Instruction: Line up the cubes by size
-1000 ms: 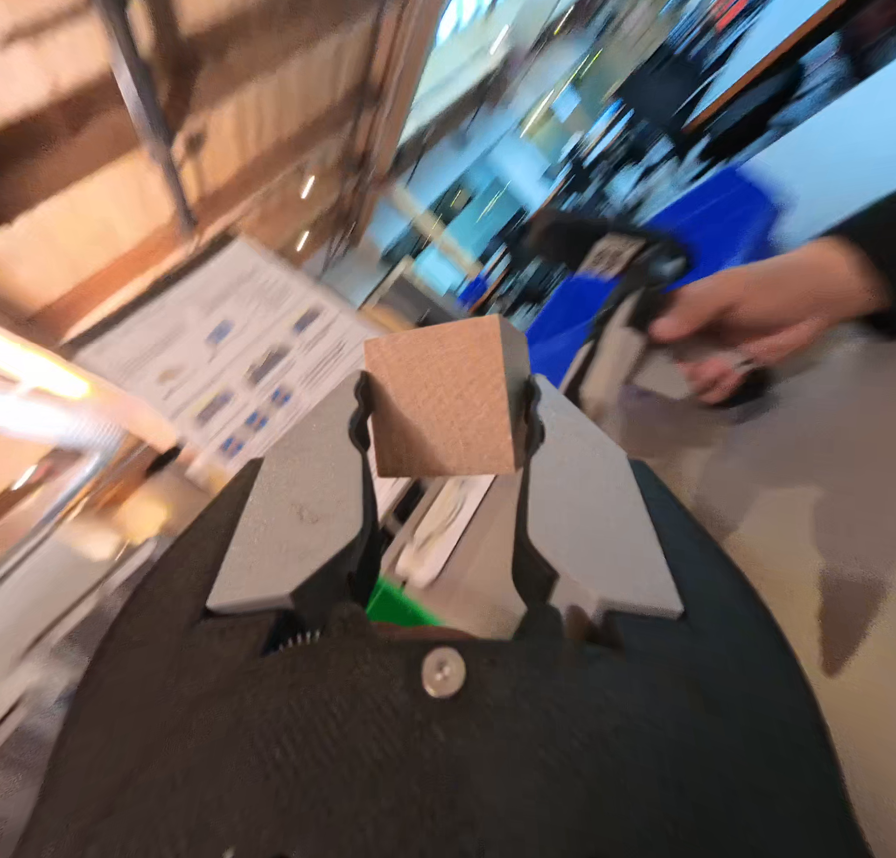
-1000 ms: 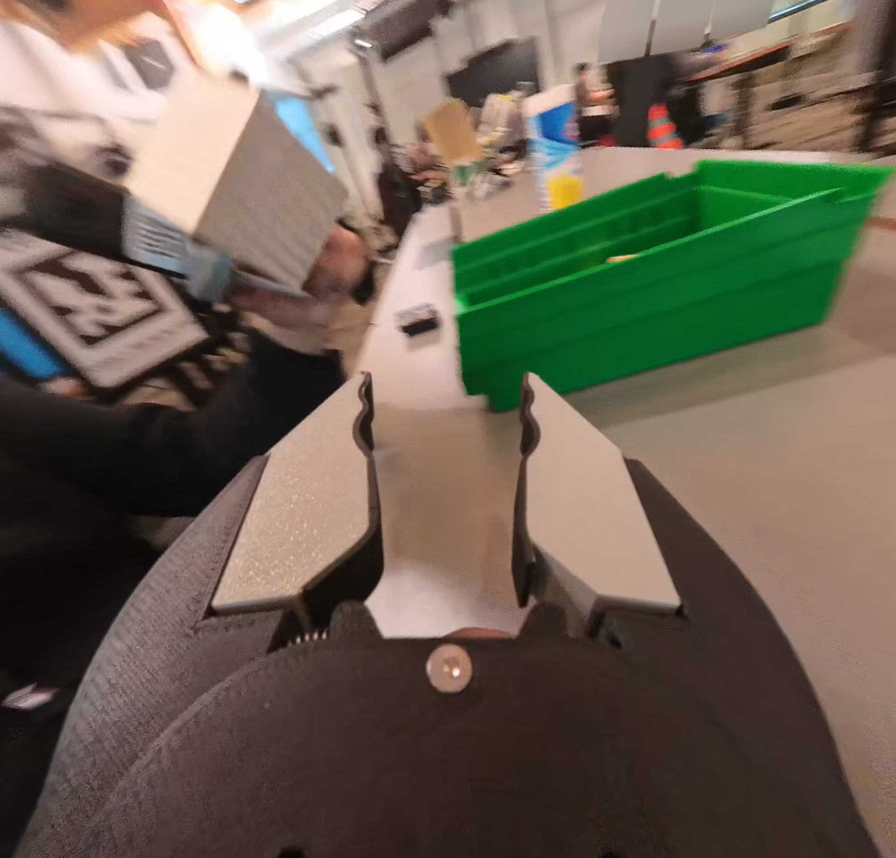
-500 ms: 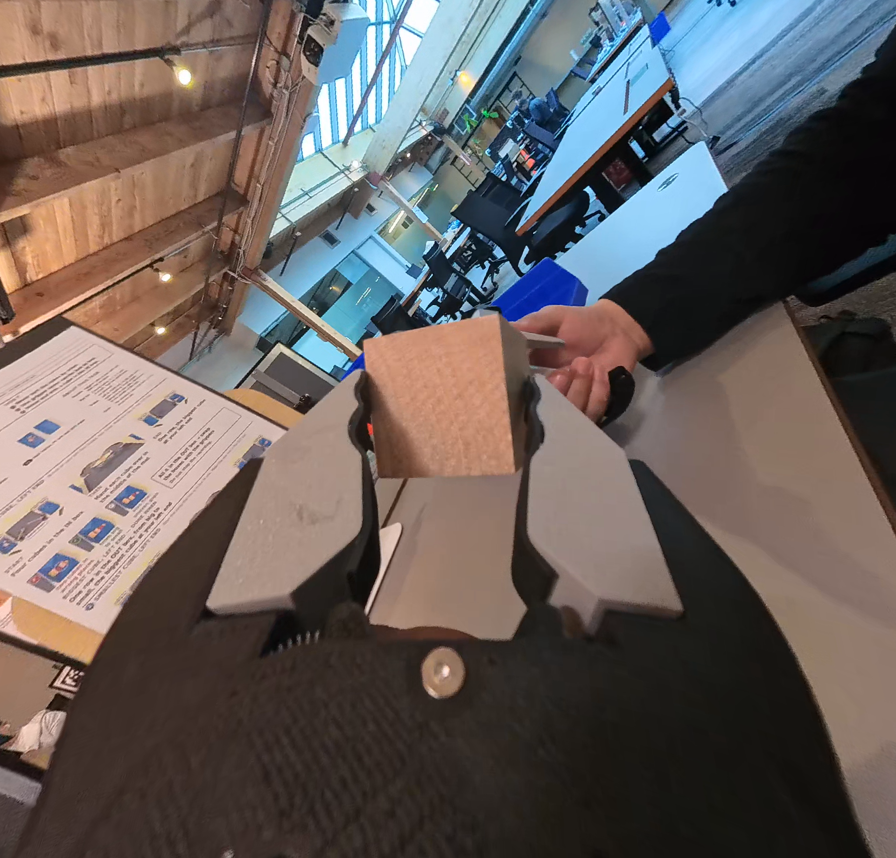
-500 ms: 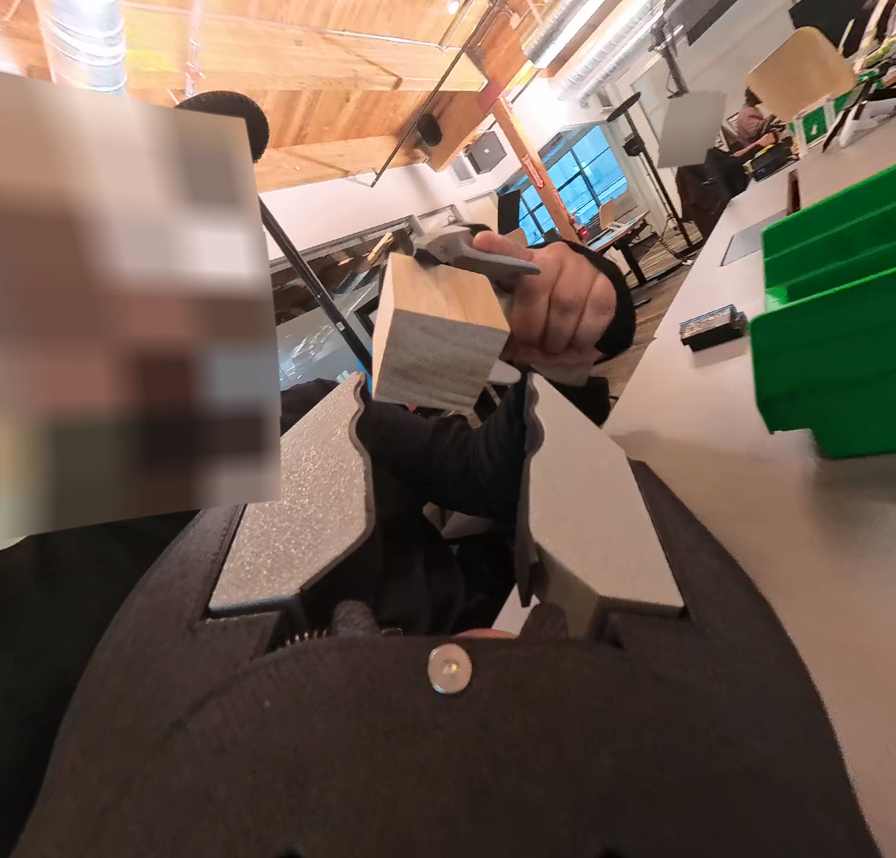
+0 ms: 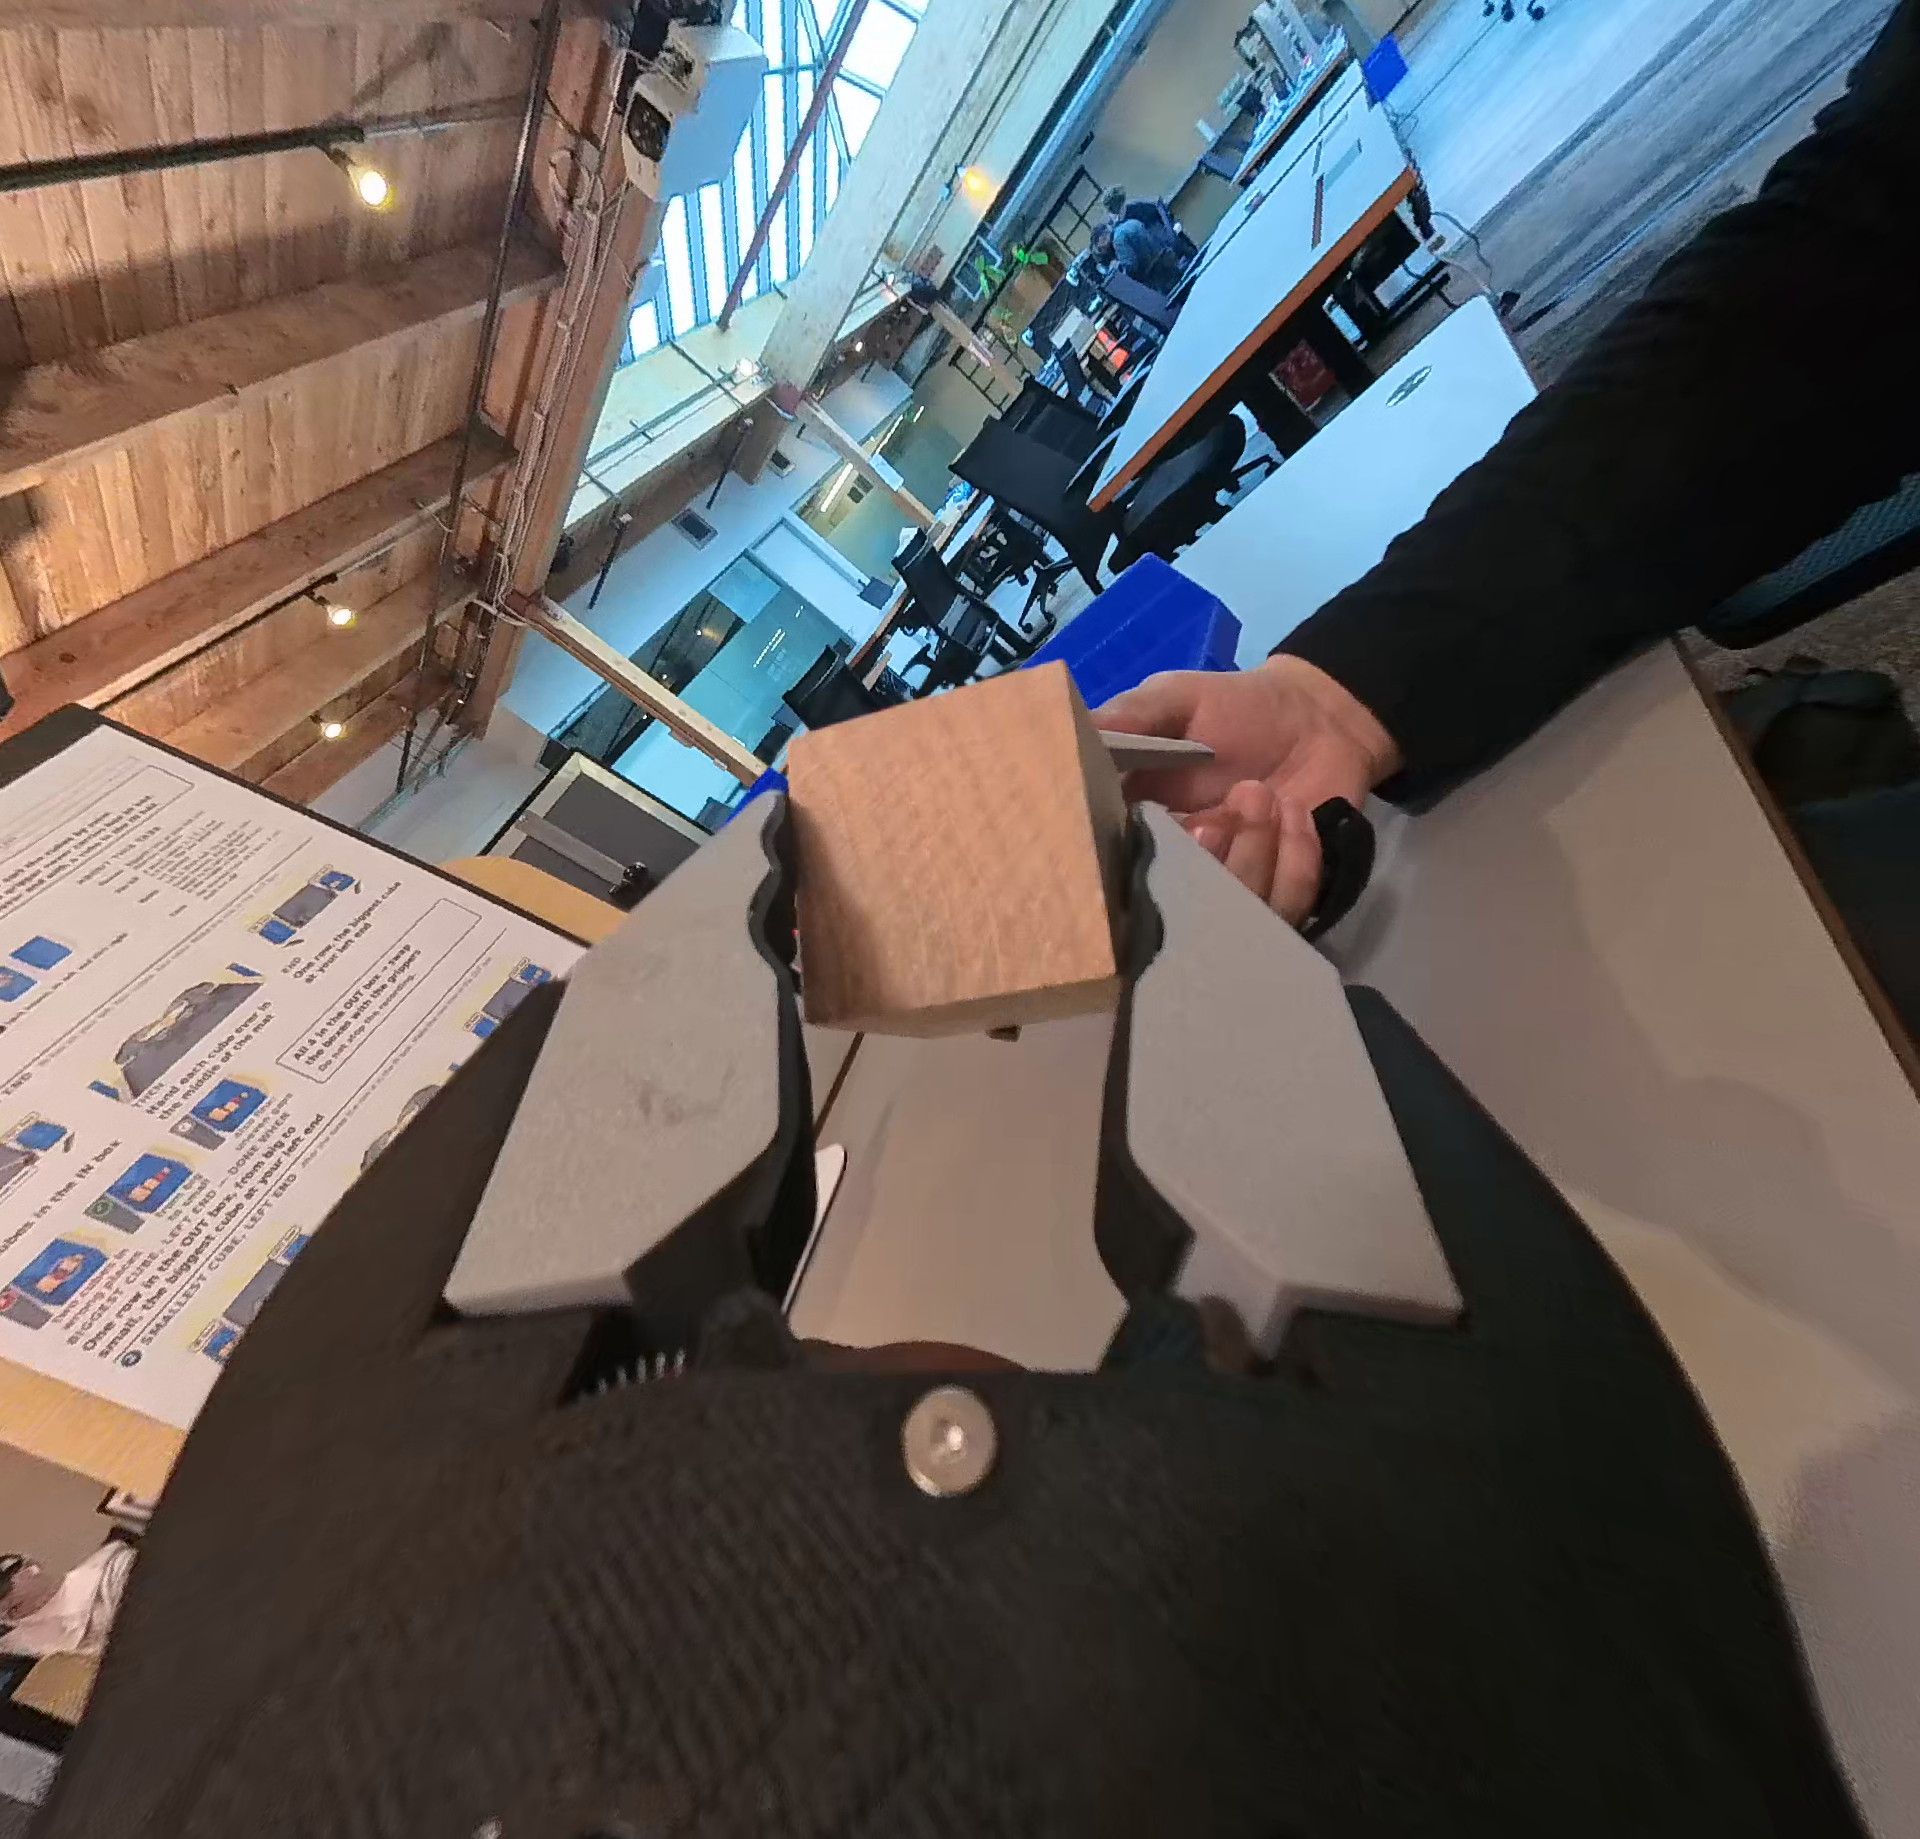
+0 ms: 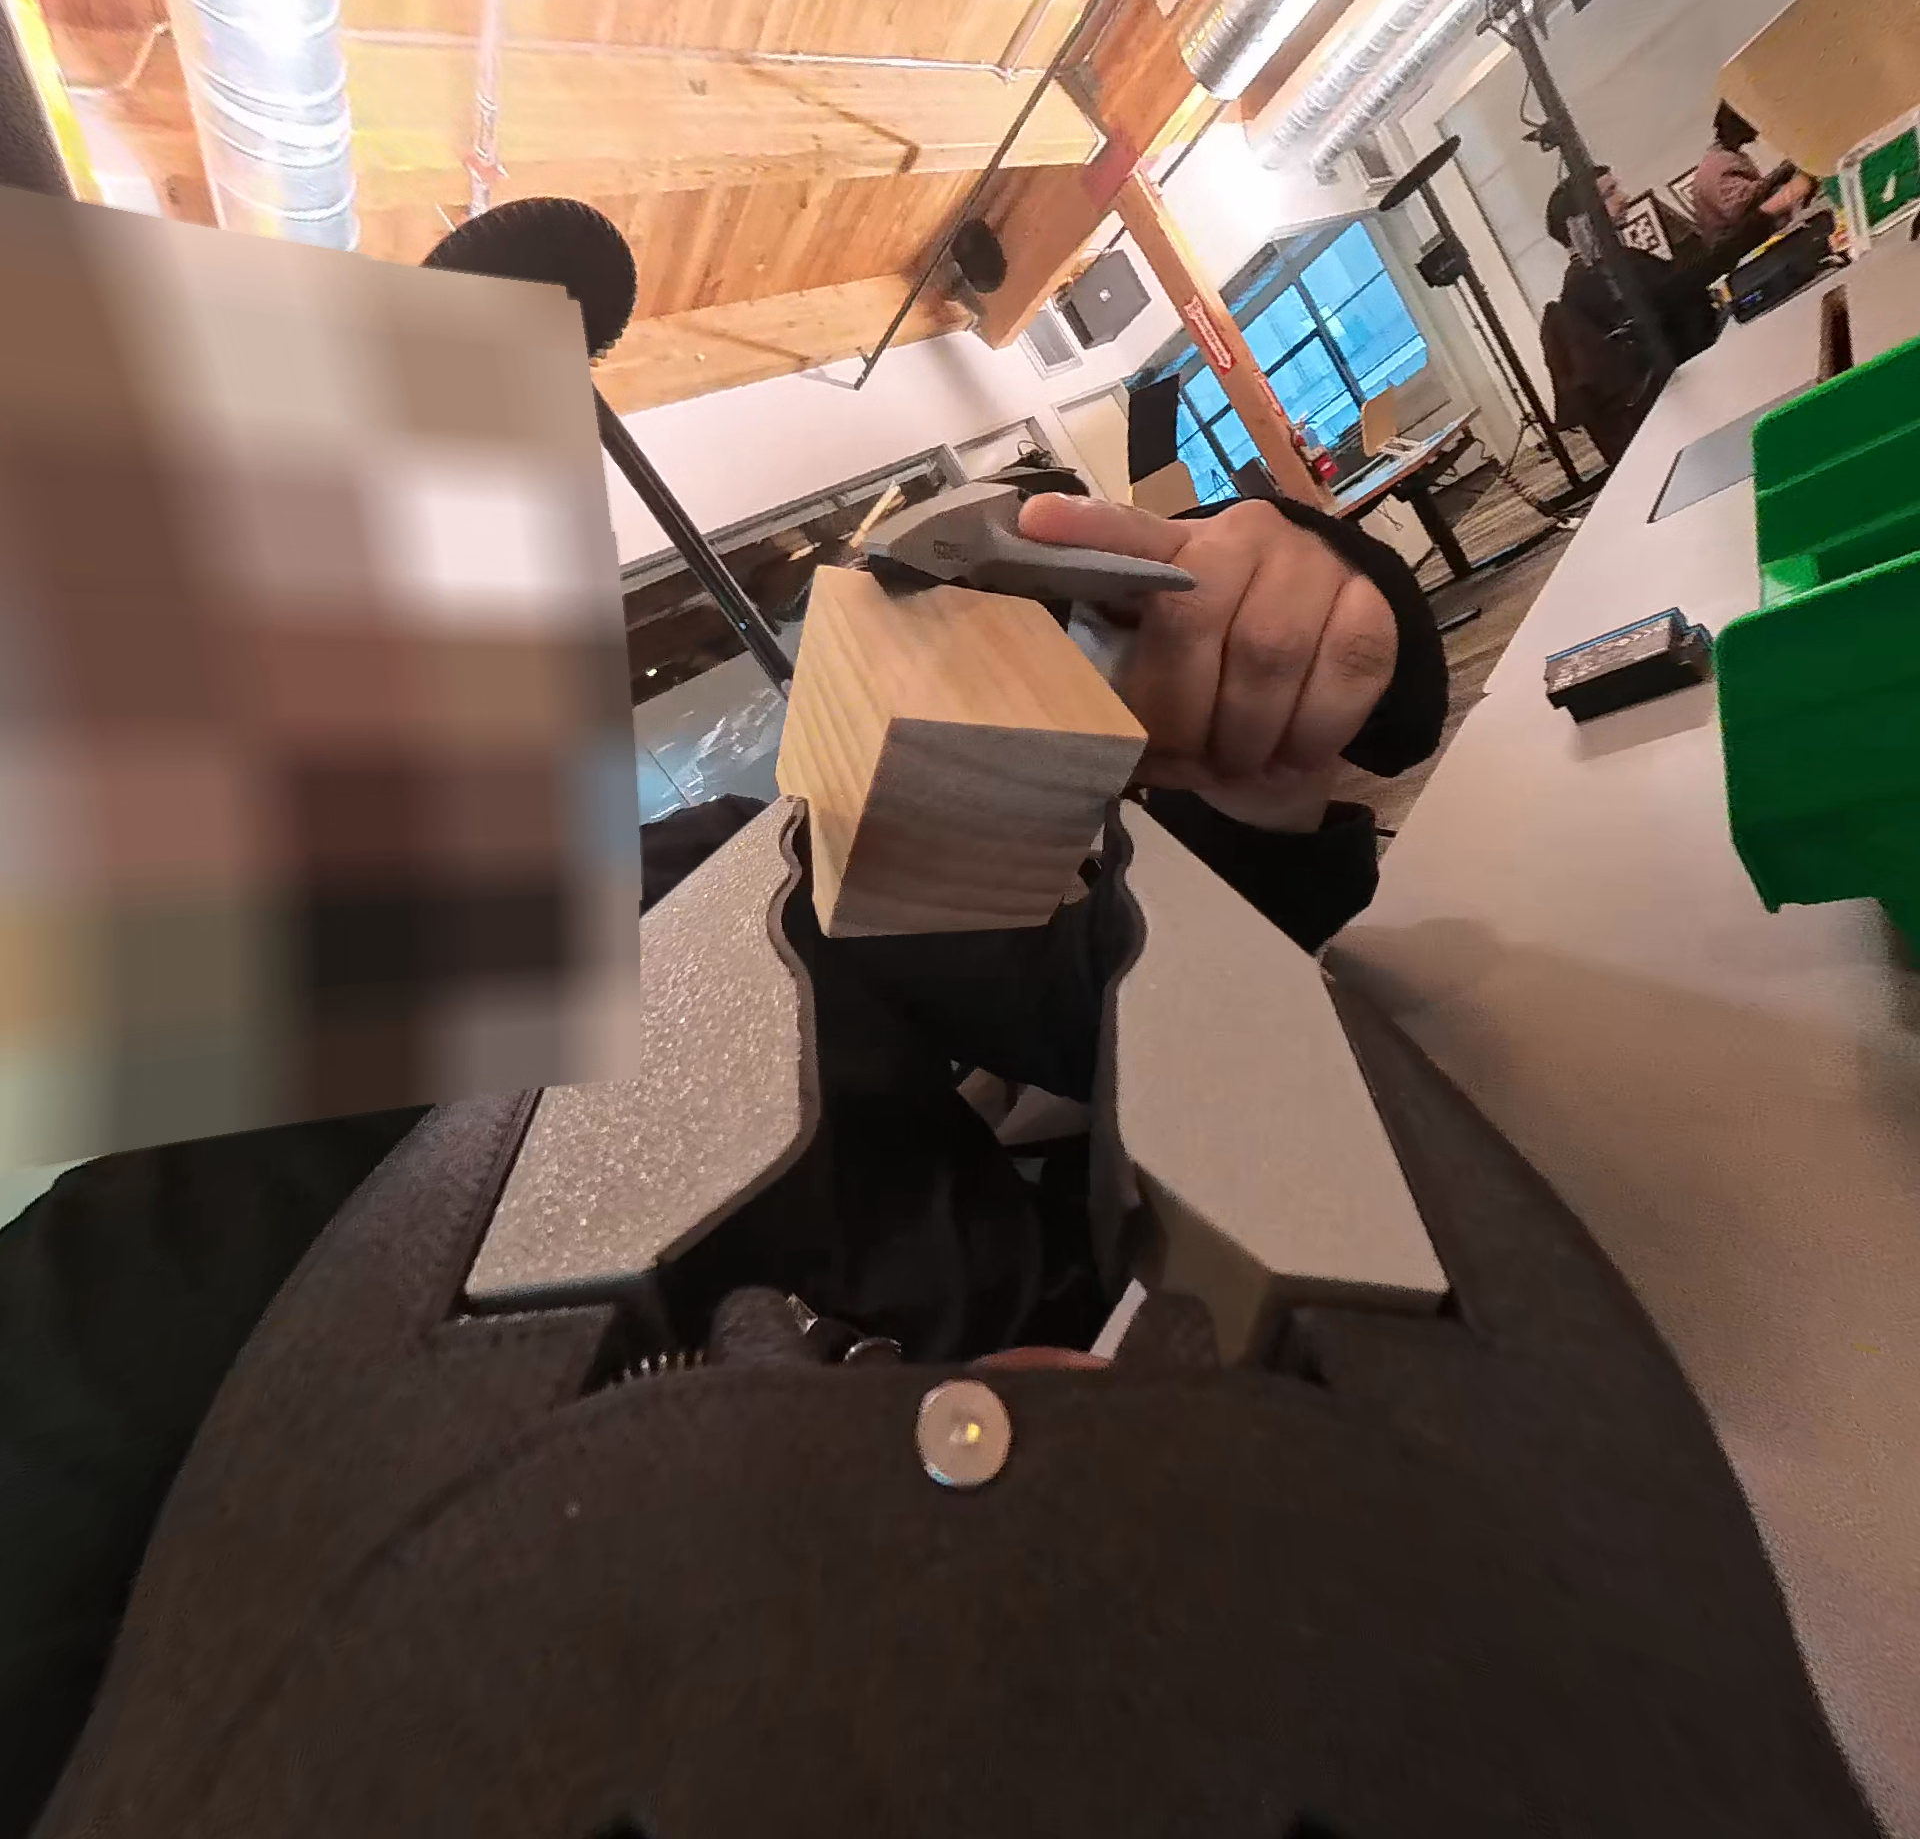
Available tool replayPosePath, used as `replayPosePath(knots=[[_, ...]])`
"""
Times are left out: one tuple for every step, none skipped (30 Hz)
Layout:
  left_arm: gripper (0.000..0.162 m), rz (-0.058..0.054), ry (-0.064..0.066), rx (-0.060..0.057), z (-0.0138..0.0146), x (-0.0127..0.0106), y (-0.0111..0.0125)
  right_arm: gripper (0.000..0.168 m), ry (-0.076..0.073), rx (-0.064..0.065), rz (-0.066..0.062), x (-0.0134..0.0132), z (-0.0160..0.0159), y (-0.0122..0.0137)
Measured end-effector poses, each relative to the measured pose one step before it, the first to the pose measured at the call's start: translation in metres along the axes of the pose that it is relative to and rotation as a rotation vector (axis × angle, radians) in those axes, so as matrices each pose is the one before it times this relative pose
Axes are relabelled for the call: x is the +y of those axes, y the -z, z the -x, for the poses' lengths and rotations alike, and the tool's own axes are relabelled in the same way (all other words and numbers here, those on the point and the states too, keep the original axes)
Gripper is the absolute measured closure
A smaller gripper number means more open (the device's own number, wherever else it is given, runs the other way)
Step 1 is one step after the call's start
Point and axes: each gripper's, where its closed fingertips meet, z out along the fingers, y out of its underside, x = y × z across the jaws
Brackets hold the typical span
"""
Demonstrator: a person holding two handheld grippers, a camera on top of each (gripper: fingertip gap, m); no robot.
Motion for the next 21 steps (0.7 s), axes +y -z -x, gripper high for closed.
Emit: replayPosePath(knots=[[0.101,-0.0031,-0.0002,-0.0019,0.0001,-0.0005,-0.0001,0.116,-0.0054,-0.0051,-0.0041,-0.00031,0.00003,0.00033],[0.101,-0.0039,-0.0004,-0.0018,-0.00003,-0.00075,-0.00026,0.118,-0.0074,-0.0069,-0.0045,-0.00024,0.00004,0.00022],[0.101,-0.0053,-0.001,-0.0008,-0.00021,-0.00121,-0.0002,0.118,-0.0111,-0.0141,-0.0035,-0.00018,0.00088,0.00004],[0.101,-0.0029,-0.0024,-0.0007,-0.00007,-0.00128,-0.00012,0.118,-0.0142,-0.0153,-0.0047,-0.00037,0.0009,0.00024],[0.101,-0.003,-0.0045,-0.0032,0.00024,-0.0015,-0.00019,0.117,-0.0119,-0.0062,-0.0063,-0.00071,-0.00015,0.00009],[0.101,-0.0053,-0.0035,-0.0031,0.00011,-0.00187,-0.00043,0.108,-0.0068,0.0178,-0.006,-0.00064,-0.00329,-0.00011],[0.101,-0.0028,-0.0016,0.0016,-0.00062,-0.00142,-0.00046,0.103,0.0006,0.0049,0.0034,0.00061,-0.00088,-0.00029],[0.101,-0.0012,-0.001,0.0041,-0.0009,-0.00059,-0.00042,0.103,-0.0015,-0.0094,0.0057,0.00074,0.00162,-0.00027],[0.101,-0.0012,0.0013,0.0037,-0.00076,-0.00015,-0.00038,0.104,0.0025,-0.0067,0.0013,0.00028,0.00148,-0.00032],[0.101,0.0028,0.0021,0.0048,-0.00097,0.00097,-0.00069,0.107,0.0071,-0.0056,0.0005,0.00007,0.00165,-0.00045],[0.101,0.01,0.0015,0.0044,-0.00098,0.00257,-0.00085,0.11,0.0095,-0.0113,0.0047,0.00057,0.00295,-0.00061],[0.101,0.0137,-0.0002,-0.0006,-0.00021,0.00322,-0.00101,0.106,0.0068,0.0139,0.0062,0.00043,-0.00047,-0.00027],[0.101,0.011,-0.0028,-0.0058,0.00097,0.00258,-0.00052,0.106,0.019,0.0249,0.0042,-0.00038,-0.00188,0.00085],[0.101,0.011,-0.0032,-0.0073,0.00147,0.00253,-0.00016,0.106,0.0188,0.0233,0.0033,-0.00094,-0.00118,0.00108],[0.101,0.0095,-0.0044,-0.0076,0.00163,0.00214,0.00027,0.104,0.0171,0.0174,-0.0022,-0.00188,-0.00015,0.00129],[0.102,0.0044,-0.0038,-0.0075,0.00159,0.00123,0.00073,0.102,0.014,0.0126,-0.0087,-0.00259,0.00026,0.00141],[0.102,0.0029,-0.0009,-0.0055,0.00141,0.00069,0.00099,0.102,0.0094,0.0066,-0.0133,-0.00321,0.00081,0.00183],[0.102,0.0037,-0.0007,-0.0052,0.00164,0.00083,0.00113,0.104,0.0042,-0.0001,-0.0184,-0.00373,0.00131,0.00207],[0.102,0.0061,-0.0018,-0.0049,0.00149,0.00127,0.00109,0.106,0.0,-0.0043,-0.0225,-0.0045,0.0013,0.00243],[0.102,0.0101,-0.0034,-0.0052,0.00142,0.00194,0.00081,0.109,-0.0015,-0.0044,-0.0256,-0.00475,0.00097,0.00259],[0.103,0.0108,-0.004,-0.0048,0.00102,0.00242,0.00047,0.113,-0.0035,0.0019,-0.0212,-0.00392,-0.00038,0.0024]])
